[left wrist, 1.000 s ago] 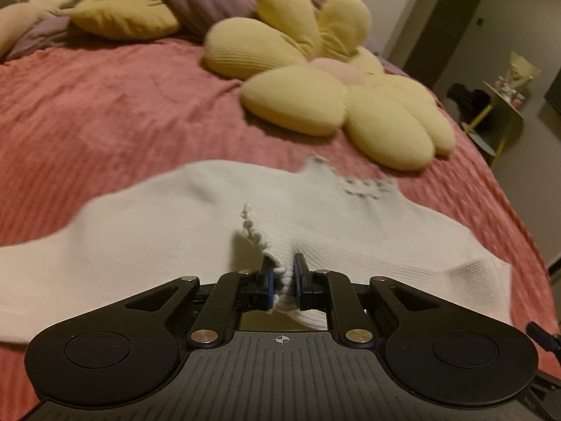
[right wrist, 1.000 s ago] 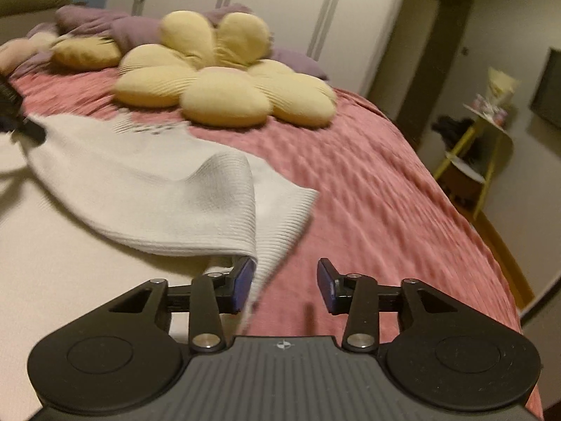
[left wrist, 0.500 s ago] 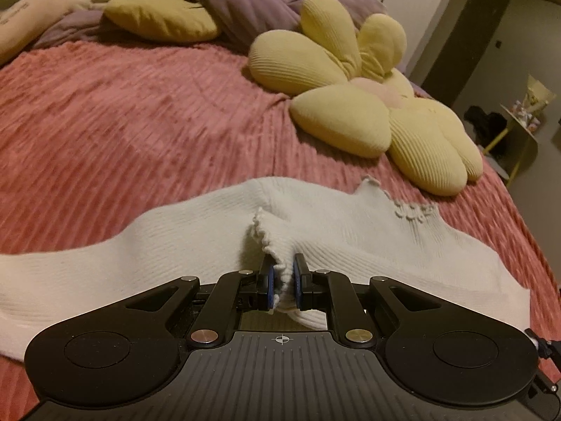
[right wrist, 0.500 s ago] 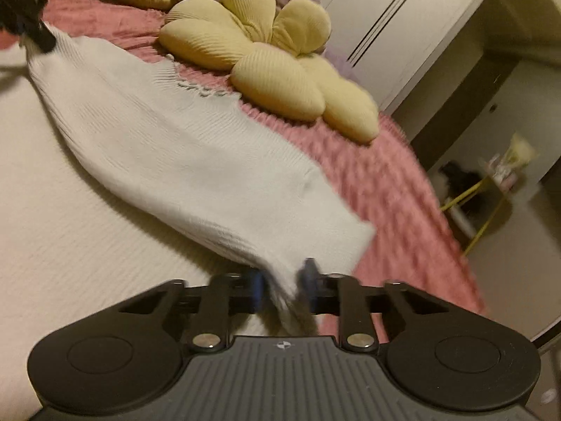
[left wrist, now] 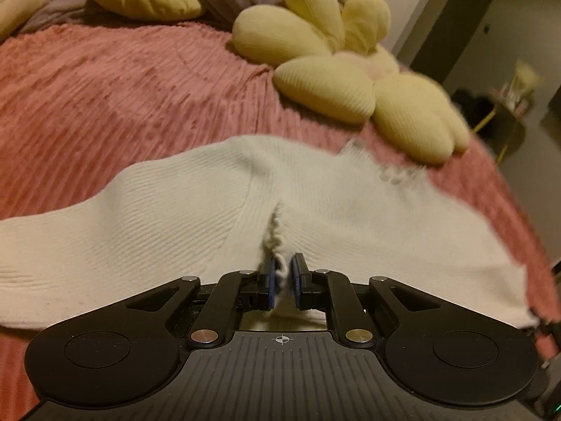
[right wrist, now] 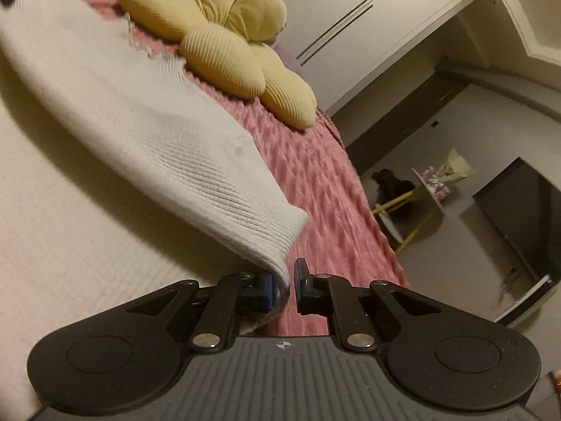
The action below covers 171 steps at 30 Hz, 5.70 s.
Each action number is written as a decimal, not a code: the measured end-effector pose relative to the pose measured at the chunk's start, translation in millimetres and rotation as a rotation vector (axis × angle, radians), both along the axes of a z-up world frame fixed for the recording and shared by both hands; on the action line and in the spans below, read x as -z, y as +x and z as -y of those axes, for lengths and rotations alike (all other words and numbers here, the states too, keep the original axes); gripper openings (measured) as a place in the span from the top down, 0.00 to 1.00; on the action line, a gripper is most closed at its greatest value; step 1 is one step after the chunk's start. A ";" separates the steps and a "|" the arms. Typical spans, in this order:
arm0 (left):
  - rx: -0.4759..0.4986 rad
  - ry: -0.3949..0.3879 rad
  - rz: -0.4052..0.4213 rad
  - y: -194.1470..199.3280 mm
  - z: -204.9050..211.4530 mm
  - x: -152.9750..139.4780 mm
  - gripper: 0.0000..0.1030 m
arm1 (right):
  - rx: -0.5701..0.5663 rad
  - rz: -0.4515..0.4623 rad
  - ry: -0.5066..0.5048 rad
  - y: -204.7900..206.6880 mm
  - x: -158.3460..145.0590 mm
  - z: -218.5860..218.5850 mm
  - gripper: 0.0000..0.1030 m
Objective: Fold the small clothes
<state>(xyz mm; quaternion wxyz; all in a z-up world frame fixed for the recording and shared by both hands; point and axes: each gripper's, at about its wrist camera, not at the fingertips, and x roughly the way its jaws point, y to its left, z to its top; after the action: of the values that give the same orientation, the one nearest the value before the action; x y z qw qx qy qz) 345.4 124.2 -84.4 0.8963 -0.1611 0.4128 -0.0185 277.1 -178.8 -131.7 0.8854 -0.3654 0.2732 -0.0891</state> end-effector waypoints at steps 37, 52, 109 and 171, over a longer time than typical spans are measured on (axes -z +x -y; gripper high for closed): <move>-0.391 -0.013 0.109 -113.7 -114.7 -21.7 0.07 | -0.173 -0.063 0.285 -35.5 -40.7 -12.8 0.47; -1.013 -0.449 0.192 -179.5 -336.4 30.0 0.42 | -0.054 -0.179 0.495 -94.6 -55.0 -12.3 0.47; -0.177 0.091 0.077 -121.5 -47.1 2.3 0.30 | -0.104 -0.496 1.145 45.0 -34.2 -73.7 0.66; -0.119 0.278 0.000 -40.0 -12.7 -0.4 0.48 | 0.099 -0.098 0.704 37.4 -36.1 40.8 0.93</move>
<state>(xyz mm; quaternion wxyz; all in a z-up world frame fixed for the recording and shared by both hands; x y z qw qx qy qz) 305.4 136.9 -83.9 0.9094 -0.0596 0.4012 0.0922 314.5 -219.6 -95.5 0.9375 -0.0281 0.3465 -0.0146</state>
